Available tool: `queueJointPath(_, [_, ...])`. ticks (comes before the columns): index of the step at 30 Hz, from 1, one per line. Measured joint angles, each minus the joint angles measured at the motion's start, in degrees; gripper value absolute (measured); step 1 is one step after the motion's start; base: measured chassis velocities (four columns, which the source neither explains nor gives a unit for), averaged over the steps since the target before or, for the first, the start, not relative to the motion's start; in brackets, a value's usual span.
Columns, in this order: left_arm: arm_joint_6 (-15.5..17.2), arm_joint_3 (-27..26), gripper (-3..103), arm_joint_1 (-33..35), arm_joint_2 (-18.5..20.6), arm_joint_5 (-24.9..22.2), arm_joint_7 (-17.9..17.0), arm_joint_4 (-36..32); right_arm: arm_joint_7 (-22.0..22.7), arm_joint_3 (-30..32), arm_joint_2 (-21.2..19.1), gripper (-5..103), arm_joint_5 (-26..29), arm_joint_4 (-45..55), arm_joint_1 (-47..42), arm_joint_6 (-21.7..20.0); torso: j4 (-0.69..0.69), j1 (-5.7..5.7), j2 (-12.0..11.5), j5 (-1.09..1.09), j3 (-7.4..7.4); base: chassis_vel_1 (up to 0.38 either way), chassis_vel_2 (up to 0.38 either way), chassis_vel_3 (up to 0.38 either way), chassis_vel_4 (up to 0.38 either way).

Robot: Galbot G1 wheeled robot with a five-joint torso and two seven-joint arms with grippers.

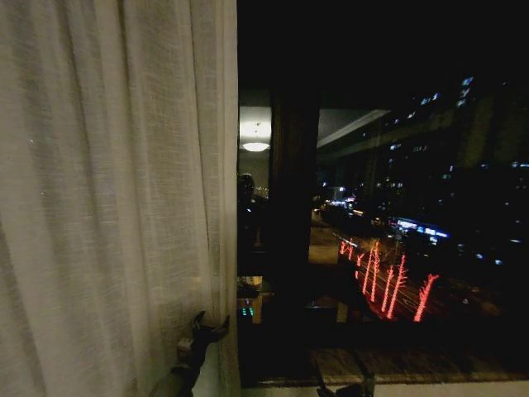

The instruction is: Open the curtains by pulling them apart, changing their state from closed to fully open.

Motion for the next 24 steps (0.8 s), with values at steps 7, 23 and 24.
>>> queueJointPath(7, [-0.74,-4.92,100,0.08,0.20,-0.76,-2.94,1.55,0.00,-0.89,0.00,100,-0.68,-0.17,-0.63,0.38,-0.01,0.00,0.00,0.00,0.00,0.000,0.000,0.000,0.000])
queueJointPath(23, [-0.12,-13.74,94,6.18,4.94,-4.03,18.76,-4.59,0.46,-1.60,0.00,100,-0.68,-0.60,0.33,0.58,-0.01,0.00,0.00,-0.01,0.00,0.000,0.000,0.000,0.000])
queueJointPath(24, [-0.11,-14.39,83,7.72,5.04,-4.09,20.22,-5.68,0.79,-1.06,0.00,100,-0.09,-0.67,0.67,0.58,-0.01,0.00,0.00,-0.01,0.00,0.000,0.000,0.000,0.000])
